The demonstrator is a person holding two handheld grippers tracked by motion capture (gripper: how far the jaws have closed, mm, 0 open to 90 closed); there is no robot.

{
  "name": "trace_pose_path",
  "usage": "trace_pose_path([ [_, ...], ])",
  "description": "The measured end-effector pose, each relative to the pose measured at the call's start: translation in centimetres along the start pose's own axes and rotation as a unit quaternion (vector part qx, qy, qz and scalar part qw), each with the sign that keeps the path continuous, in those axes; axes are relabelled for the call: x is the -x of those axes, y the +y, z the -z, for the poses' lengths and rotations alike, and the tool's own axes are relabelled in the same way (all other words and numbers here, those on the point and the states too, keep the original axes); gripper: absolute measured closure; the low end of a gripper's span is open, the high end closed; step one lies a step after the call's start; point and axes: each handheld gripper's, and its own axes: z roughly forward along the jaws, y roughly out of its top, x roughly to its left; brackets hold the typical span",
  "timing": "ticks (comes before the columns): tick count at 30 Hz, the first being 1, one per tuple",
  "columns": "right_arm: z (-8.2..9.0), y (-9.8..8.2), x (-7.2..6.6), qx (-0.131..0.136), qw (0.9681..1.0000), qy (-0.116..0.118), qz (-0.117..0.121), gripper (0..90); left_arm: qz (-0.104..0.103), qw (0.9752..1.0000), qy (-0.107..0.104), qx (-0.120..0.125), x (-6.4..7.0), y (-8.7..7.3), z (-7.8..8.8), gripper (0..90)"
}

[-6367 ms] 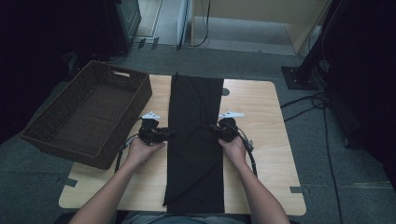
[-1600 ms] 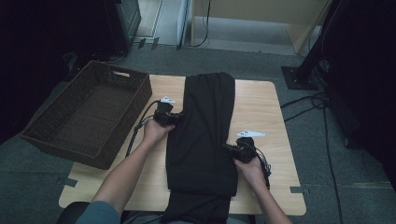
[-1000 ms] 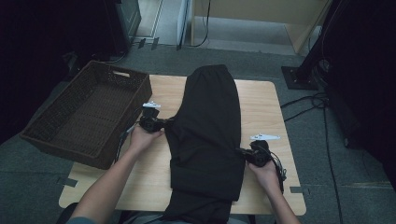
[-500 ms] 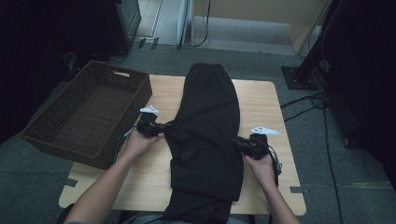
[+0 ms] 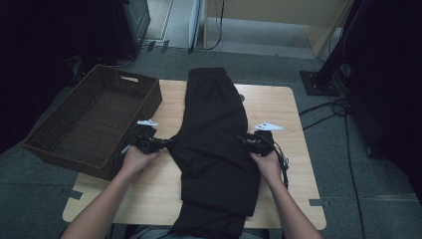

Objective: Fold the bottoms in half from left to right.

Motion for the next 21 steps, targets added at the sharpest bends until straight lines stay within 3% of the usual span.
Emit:
trace_pose_path([
  [5, -1.5, 1.9, 0.5, 0.023, 0.9996, -0.010, 0.009, 48.2, 0.000, 0.9993, -0.008, 0.036, 0.5, 2.2, 1.0, 62.2],
  [8, -2.7, 2.7, 1.4, 0.024, 0.9992, -0.033, 0.005, 42.8, 0.008, 0.9991, -0.001, 0.042, 0.3, 3.8, 0.3, 54.6],
  [12, -4.7, 2.7, 2.5, -0.007, 0.9990, -0.044, -0.005, 42.4, 0.013, 0.9995, 0.005, 0.029, -0.4, 5.2, -2.1, 54.2],
  [14, -5.5, 2.5, 2.5, -0.022, 0.9985, -0.050, 0.007, 42.5, 0.019, 0.9993, 0.013, 0.028, -0.9, 5.4, -3.3, 54.3],
  [16, -6.0, 2.3, 2.1, -0.017, 0.9985, -0.050, 0.013, 41.8, 0.032, 0.9991, 0.012, 0.023, -1.3, 5.2, -4.3, 54.2],
  [19, -6.4, 2.3, 1.2, -0.017, 0.9983, -0.048, 0.028, 40.4, 0.015, 0.9995, 0.027, -0.003, -1.6, 4.9, -5.7, 54.5],
  [21, -6.7, 2.2, 0.4, -0.019, 0.9969, -0.058, 0.050, 40.9, 0.020, 0.9995, 0.025, 0.004, -1.7, 4.8, -5.9, 55.5],
])
